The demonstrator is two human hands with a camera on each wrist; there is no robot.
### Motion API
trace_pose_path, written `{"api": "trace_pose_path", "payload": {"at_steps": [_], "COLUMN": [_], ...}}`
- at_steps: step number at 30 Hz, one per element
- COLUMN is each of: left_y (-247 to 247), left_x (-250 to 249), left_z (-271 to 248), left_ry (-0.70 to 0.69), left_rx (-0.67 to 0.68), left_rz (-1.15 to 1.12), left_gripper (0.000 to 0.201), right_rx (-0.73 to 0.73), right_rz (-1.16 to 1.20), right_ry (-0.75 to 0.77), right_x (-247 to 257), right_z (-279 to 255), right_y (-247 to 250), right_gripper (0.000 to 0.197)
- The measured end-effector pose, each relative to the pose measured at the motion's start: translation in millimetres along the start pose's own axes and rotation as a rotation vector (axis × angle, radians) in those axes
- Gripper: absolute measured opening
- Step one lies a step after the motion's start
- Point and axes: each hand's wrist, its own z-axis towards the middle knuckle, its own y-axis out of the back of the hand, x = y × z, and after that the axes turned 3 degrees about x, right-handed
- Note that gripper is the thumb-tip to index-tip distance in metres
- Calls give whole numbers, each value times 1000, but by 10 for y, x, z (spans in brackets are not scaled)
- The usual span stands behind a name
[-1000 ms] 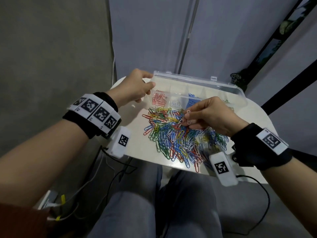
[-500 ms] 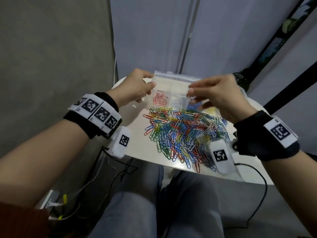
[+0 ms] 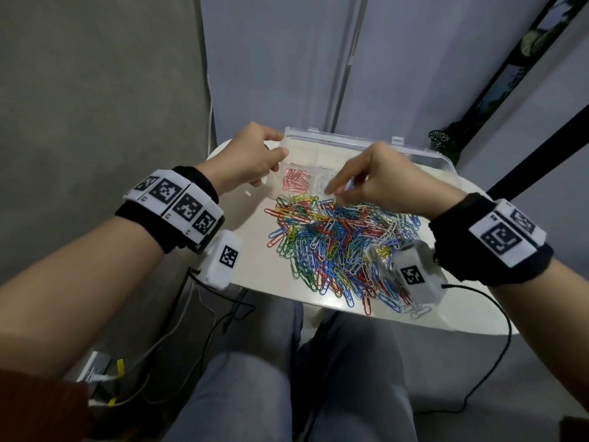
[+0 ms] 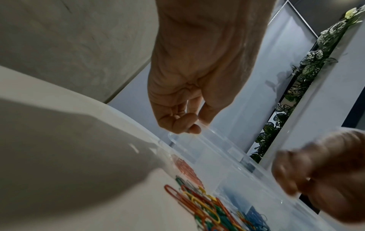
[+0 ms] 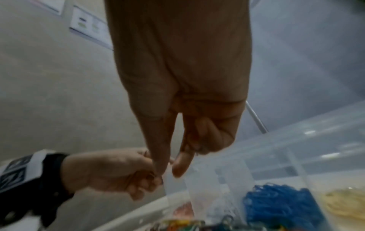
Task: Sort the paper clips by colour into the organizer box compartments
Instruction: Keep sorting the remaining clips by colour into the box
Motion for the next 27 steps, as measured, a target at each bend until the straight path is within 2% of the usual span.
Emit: {"api": "trace_pose_path", "payload": {"at_steps": [3,8,11,15,19,27], "left_y": [-4,-6,-4,-9,7,-3], "left_x": [-4,-17,-20,-17,-24,-45], "left_z": [-9,-18,-26,-21,-22,-40], "left_ry": [1,1,4,7,8,13], "left_rx": [-2,-4,-8,-3,1,4], "left_rz": [-2,1,3,-10,-5,-28], "left_gripper": [49,49,49,48,48,47], "right_rx": [145,159,107,26,11,130], "right_rz": [-124,-300,-211,-90,18,-209], "right_ry": [-25,-63,-77,-78,-134,-129], "right_x": [-106,-160,-165,-135,-257,-573], "right_z": [-9,49,56,-71,-252,-461], "right_y": [-148,-314,-239,-27,165,140], "right_gripper": [20,14,6,6,7,22]}}
